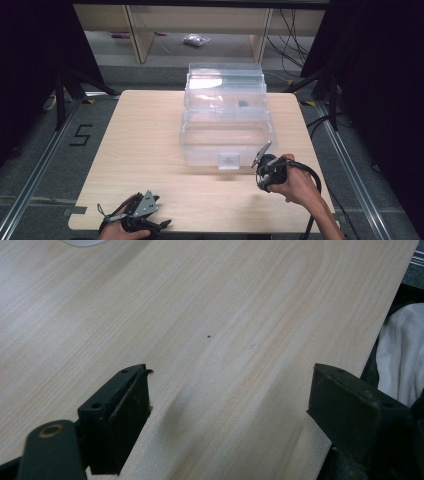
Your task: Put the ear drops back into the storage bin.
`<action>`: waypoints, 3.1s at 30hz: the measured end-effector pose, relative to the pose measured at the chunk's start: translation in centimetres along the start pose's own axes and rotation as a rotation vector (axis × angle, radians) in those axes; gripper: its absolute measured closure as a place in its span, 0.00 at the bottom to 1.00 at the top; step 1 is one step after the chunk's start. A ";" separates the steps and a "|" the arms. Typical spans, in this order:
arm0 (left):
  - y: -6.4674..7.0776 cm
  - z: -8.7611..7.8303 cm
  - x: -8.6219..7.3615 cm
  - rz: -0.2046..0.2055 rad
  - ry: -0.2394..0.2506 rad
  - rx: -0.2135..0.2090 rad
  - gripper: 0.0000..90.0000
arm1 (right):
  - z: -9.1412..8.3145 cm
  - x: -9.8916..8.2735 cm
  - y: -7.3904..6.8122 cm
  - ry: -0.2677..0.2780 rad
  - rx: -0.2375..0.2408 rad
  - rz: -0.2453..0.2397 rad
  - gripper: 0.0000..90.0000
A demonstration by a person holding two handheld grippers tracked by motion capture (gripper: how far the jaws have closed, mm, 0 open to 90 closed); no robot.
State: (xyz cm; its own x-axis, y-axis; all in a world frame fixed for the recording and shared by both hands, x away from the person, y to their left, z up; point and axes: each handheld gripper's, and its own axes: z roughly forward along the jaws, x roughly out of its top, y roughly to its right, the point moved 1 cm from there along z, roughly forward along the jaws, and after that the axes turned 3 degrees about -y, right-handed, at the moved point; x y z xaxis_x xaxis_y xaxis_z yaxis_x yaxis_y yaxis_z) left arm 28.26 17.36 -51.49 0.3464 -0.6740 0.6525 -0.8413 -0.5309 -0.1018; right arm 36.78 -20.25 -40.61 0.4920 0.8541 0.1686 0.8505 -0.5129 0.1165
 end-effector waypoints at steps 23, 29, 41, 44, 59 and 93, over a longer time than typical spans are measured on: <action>0.0 0.2 -0.1 -0.004 -0.010 -0.001 0.18 | -4.7 2.5 1.9 0.004 0.001 -0.020 0.67; 0.2 0.1 -0.1 -0.023 -0.003 -0.005 0.18 | -5.5 3.1 2.9 0.005 0.000 -0.023 0.67; 0.1 0.2 -0.1 -0.007 -0.010 -0.010 0.18 | -6.1 4.3 5.1 -0.010 -0.006 0.002 0.67; 0.0 0.2 -0.1 -0.003 -0.012 -0.007 0.18 | -6.2 4.7 5.7 -0.015 -0.010 0.010 0.67; 0.0 0.2 0.0 -0.004 -0.011 -0.008 0.18 | -5.3 6.0 8.9 -0.016 0.005 0.085 0.67; 0.0 0.1 0.0 -0.005 -0.002 -0.010 0.18 | 2.1 8.3 13.2 -0.168 0.045 0.240 0.67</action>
State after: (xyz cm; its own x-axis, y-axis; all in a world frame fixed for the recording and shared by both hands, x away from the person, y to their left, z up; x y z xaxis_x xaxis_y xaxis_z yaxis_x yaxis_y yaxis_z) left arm 28.31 17.32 -51.62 0.3515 -0.6724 0.6514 -0.8436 -0.5292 -0.0910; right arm 52.51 -19.78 -39.69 0.7006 0.7132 0.0217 0.7117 -0.7007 0.0490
